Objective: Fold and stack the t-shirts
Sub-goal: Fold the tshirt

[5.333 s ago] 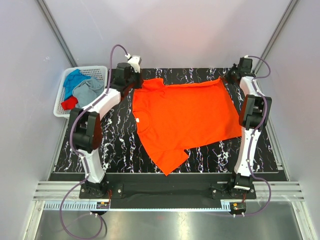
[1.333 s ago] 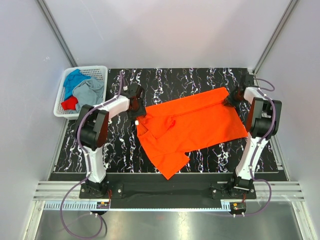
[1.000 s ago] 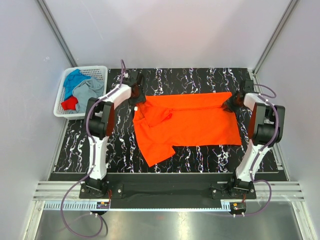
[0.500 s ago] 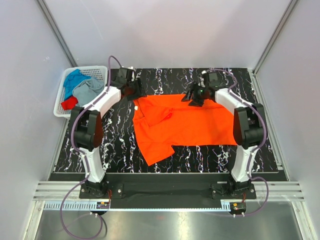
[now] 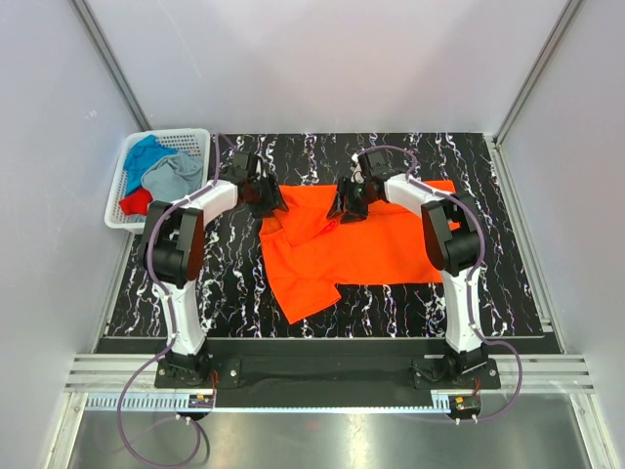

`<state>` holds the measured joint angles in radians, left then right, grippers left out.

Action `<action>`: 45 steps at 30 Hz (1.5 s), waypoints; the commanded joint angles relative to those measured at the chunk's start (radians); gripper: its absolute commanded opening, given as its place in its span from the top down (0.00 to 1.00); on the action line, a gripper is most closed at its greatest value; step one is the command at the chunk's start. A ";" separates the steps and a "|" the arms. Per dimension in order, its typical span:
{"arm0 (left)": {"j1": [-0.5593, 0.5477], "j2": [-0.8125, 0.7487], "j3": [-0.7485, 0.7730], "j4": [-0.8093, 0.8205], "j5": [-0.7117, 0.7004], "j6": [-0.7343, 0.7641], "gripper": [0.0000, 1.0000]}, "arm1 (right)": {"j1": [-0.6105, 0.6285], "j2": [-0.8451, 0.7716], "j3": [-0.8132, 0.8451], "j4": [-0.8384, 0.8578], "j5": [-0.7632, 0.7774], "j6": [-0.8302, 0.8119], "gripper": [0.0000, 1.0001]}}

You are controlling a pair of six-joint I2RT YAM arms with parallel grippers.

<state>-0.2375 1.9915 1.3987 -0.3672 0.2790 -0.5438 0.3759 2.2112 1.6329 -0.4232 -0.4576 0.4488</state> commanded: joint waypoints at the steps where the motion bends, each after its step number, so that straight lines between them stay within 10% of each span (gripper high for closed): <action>1: 0.000 0.038 0.049 0.042 0.022 -0.011 0.46 | 0.023 -0.004 0.048 -0.012 -0.009 -0.010 0.43; 14: -0.005 0.041 0.028 0.053 -0.055 -0.030 0.45 | 0.031 -0.038 -0.004 0.021 0.005 0.045 0.76; 22: -0.011 0.047 0.013 0.071 -0.049 -0.057 0.72 | 0.031 -0.053 -0.008 0.041 -0.013 0.067 0.97; 27: -0.011 0.027 0.031 0.045 -0.061 -0.080 1.00 | 0.032 -0.071 -0.018 0.049 -0.019 0.073 1.00; 45: -0.039 -0.036 0.066 -0.142 -0.126 -0.196 1.00 | 0.032 -0.143 -0.030 0.043 -0.059 0.108 1.00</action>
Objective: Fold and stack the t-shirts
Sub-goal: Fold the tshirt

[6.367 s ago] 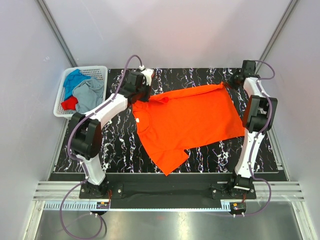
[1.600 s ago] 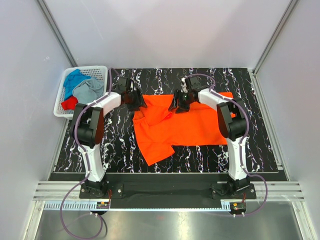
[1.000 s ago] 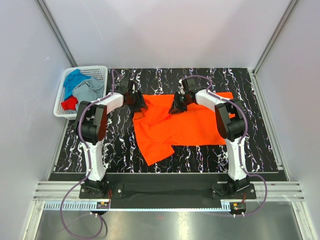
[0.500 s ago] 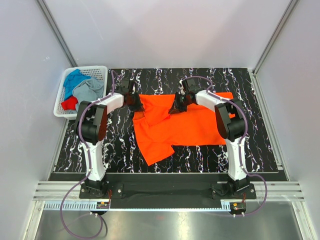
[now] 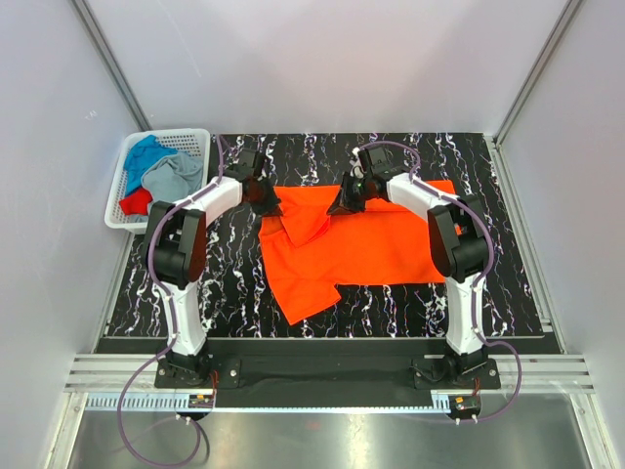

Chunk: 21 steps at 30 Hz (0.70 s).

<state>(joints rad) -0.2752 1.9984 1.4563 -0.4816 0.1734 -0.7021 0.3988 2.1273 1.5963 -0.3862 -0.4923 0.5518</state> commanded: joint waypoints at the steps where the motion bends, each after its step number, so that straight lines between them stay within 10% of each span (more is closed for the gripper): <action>1: -0.001 -0.049 -0.013 -0.023 -0.017 -0.046 1.00 | 0.008 -0.064 0.002 0.003 -0.020 0.005 1.00; 13: -0.005 -0.052 -0.082 0.014 0.011 -0.073 0.94 | 0.000 -0.018 0.037 -0.045 0.035 -0.016 0.82; 21: -0.007 -0.108 -0.089 0.017 0.028 -0.117 1.00 | 0.000 -0.036 0.051 -0.069 0.054 -0.016 0.99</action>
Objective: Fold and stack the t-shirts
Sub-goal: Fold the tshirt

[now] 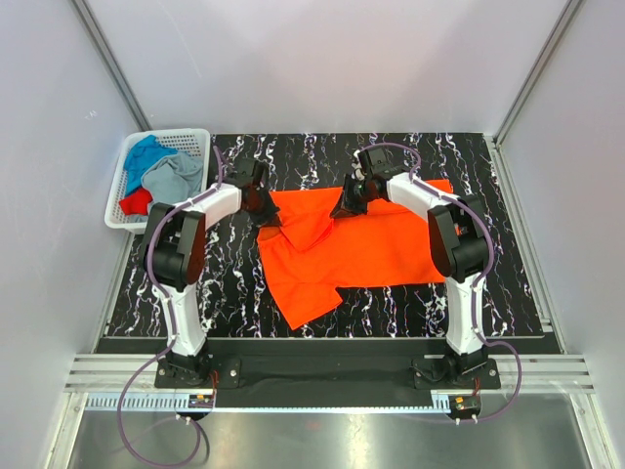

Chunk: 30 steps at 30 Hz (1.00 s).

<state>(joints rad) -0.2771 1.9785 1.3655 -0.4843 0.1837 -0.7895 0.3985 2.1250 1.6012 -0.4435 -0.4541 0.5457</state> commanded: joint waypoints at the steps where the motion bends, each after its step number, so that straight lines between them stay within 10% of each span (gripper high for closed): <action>1: -0.005 -0.101 -0.002 0.013 0.004 -0.033 1.00 | 0.000 -0.039 0.043 -0.014 0.015 -0.010 1.00; 15: -0.034 -0.110 -0.129 0.047 -0.018 -0.060 1.00 | 0.000 -0.042 -0.014 -0.040 0.054 -0.023 0.95; 21: -0.036 -0.132 -0.060 -0.022 0.016 -0.005 0.59 | 0.000 -0.020 0.028 -0.124 0.051 -0.062 0.71; 30: -0.034 -0.113 0.164 -0.099 -0.072 0.177 0.48 | -0.047 -0.099 0.055 -0.258 0.202 -0.128 0.62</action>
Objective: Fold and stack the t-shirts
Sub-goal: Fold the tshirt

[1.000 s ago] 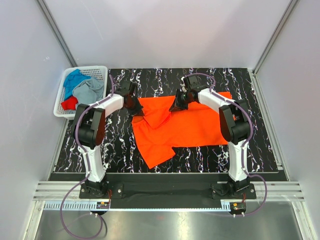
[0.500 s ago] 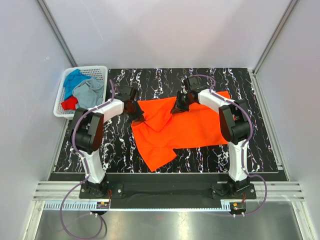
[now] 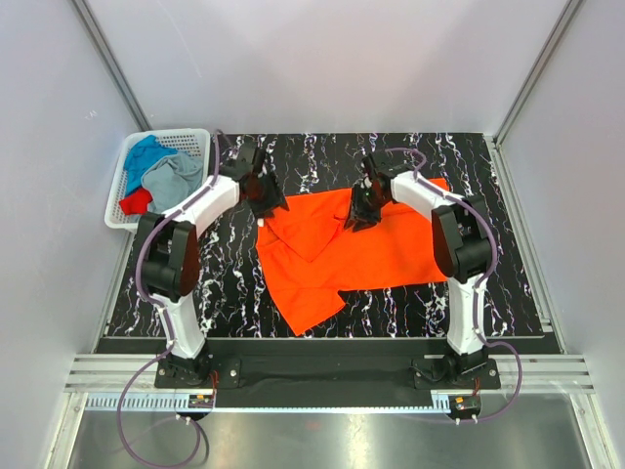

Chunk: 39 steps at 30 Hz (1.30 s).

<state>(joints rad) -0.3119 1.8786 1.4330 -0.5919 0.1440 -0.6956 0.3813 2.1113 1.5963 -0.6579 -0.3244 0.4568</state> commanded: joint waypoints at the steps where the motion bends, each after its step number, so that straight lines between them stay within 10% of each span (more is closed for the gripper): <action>1: 0.000 0.023 0.130 0.012 -0.037 0.093 0.48 | -0.048 -0.074 0.068 -0.040 0.077 -0.041 0.63; 27: 0.089 0.520 0.527 0.035 -0.069 0.169 0.48 | -0.410 0.205 0.247 0.006 0.383 -0.006 0.64; 39: 0.094 0.230 0.439 0.058 0.036 0.216 0.40 | -0.410 0.074 0.346 -0.081 0.290 0.016 0.51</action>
<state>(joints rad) -0.2184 2.3192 1.9247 -0.5552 0.1413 -0.4992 -0.0257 2.3070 1.9240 -0.7006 -0.0135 0.4519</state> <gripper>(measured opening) 0.582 0.475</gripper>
